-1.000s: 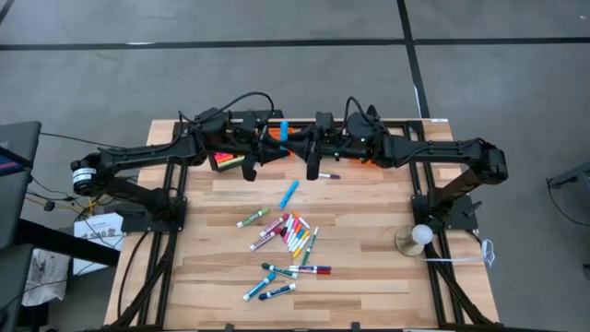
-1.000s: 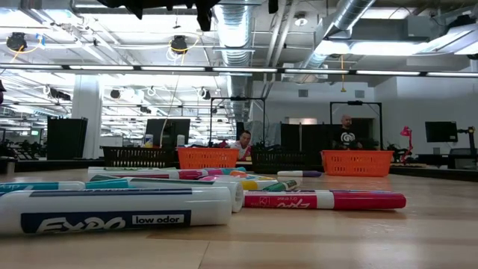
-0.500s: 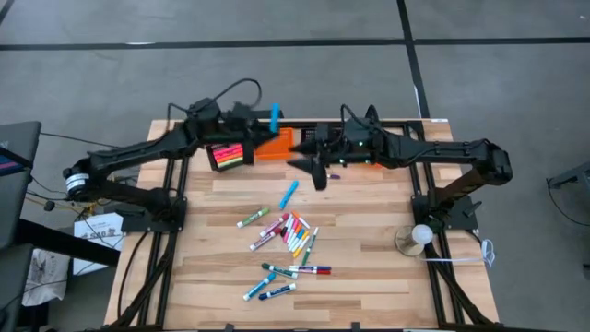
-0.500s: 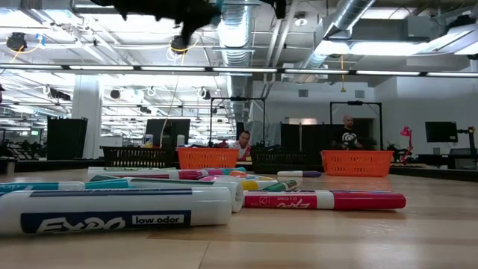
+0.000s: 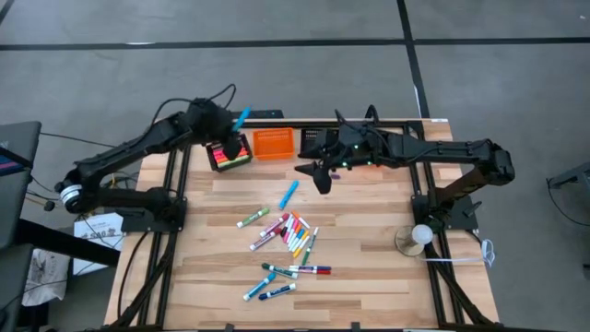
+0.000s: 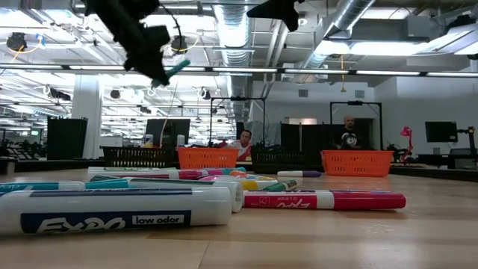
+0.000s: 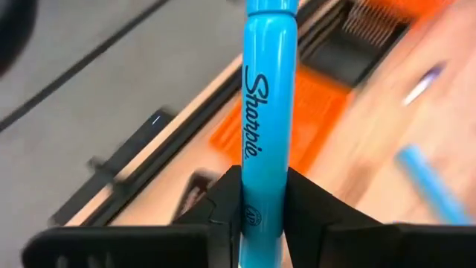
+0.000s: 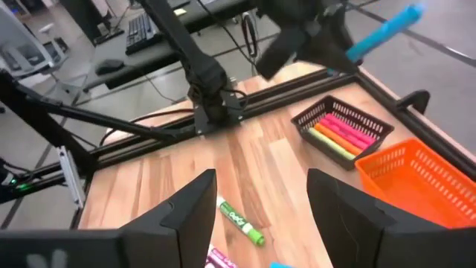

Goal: Pick & Place Markers
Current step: Put the right light blue highlighter into the left black bin

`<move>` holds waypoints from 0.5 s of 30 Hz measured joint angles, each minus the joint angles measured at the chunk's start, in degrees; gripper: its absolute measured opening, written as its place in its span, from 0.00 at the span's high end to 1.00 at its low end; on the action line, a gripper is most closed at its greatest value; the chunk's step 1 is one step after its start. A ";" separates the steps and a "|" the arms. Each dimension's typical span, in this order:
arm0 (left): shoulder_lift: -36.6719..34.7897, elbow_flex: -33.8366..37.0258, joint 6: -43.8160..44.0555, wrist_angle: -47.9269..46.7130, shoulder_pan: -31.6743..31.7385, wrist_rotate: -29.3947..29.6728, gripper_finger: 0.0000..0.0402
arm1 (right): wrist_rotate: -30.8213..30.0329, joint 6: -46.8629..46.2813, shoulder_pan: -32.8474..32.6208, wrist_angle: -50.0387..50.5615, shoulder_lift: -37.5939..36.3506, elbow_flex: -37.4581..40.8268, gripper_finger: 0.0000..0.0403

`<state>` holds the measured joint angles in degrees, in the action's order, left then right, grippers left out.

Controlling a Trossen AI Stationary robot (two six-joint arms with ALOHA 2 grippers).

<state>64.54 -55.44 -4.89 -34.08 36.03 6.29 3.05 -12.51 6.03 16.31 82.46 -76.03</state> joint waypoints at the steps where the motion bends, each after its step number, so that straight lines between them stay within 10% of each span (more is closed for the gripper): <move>1: 0.88 0.00 -1.80 -1.01 0.38 0.90 0.84 | -0.02 -0.01 -0.01 0.02 0.00 0.01 0.51; 15: 11.89 0.00 -21.28 -16.52 4.04 6.89 0.84 | -0.02 0.28 -0.01 0.01 0.02 0.02 0.51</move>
<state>76.43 -55.44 -26.17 -50.60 40.07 13.18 3.03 -12.23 6.02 16.32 82.48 -76.01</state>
